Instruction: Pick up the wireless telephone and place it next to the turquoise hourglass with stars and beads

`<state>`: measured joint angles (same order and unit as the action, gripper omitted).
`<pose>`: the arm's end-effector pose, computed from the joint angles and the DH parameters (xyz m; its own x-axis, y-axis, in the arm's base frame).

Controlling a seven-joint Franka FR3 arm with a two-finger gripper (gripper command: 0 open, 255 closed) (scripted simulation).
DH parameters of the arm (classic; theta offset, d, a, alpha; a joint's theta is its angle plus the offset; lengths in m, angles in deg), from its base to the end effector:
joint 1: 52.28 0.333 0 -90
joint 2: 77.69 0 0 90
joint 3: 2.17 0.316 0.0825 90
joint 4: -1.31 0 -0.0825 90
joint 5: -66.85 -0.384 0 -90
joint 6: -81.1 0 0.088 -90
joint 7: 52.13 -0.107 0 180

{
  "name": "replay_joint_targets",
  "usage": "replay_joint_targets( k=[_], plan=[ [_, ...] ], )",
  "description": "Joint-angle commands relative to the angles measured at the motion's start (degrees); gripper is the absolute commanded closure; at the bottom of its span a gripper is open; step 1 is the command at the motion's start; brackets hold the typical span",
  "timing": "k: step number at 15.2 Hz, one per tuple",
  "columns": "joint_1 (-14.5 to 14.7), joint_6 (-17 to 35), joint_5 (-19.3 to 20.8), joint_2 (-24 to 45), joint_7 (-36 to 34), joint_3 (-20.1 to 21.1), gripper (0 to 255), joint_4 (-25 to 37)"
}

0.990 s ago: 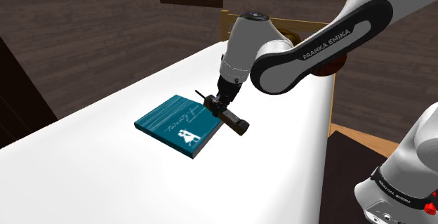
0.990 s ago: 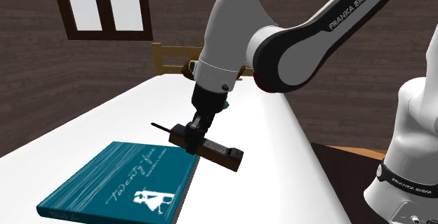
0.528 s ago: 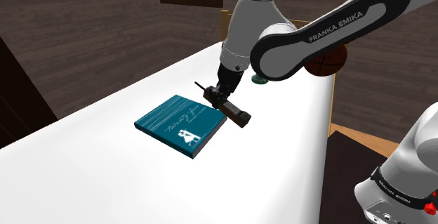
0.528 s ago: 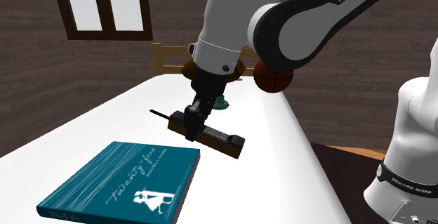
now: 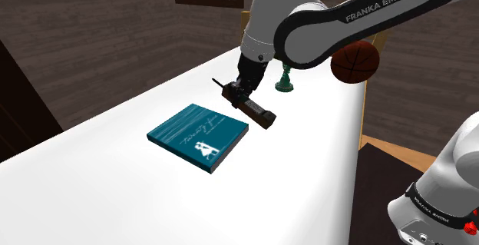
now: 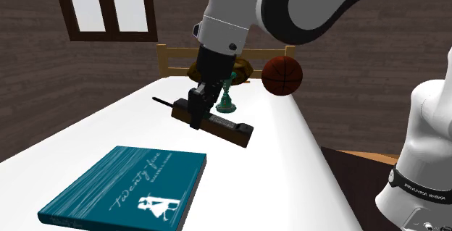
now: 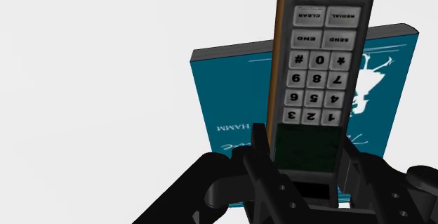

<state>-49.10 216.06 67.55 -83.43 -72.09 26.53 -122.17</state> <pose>0.4611 0.2928 0.4670 0.9362 0.2034 0.2866 0.2243 -0.9736 -0.0416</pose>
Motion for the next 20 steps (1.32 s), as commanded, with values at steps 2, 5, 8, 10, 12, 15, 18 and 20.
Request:
replay_joint_targets(
  k=[2,5,8,10,12,15,18,20],
  plan=[
    [0.06,-2.36,-0.77,-1.11,0.59,-0.2,255,1.39],
    [0.08,-4.65,-1.24,-1.81,1.0,-0.39,255,3.06],
    [0.08,-6.94,-1.6,-2.38,1.34,-0.57,255,4.84],
    [0.07,-8.47,-1.79,-2.69,1.53,-0.68,255,6.09],
    [0.05,-10.0,-1.94,-2.95,1.69,-0.78,255,7.39],
    [0.02,-12.29,-2.1,-3.23,1.88,-0.92,255,9.44],
    [-0.02,-14.59,-2.18,-3.39,2.02,-1.04,255,11.59],
    [-0.06,-16.13,-2.2,-3.42,2.08,-1.1,255,13.1]
  ],
)
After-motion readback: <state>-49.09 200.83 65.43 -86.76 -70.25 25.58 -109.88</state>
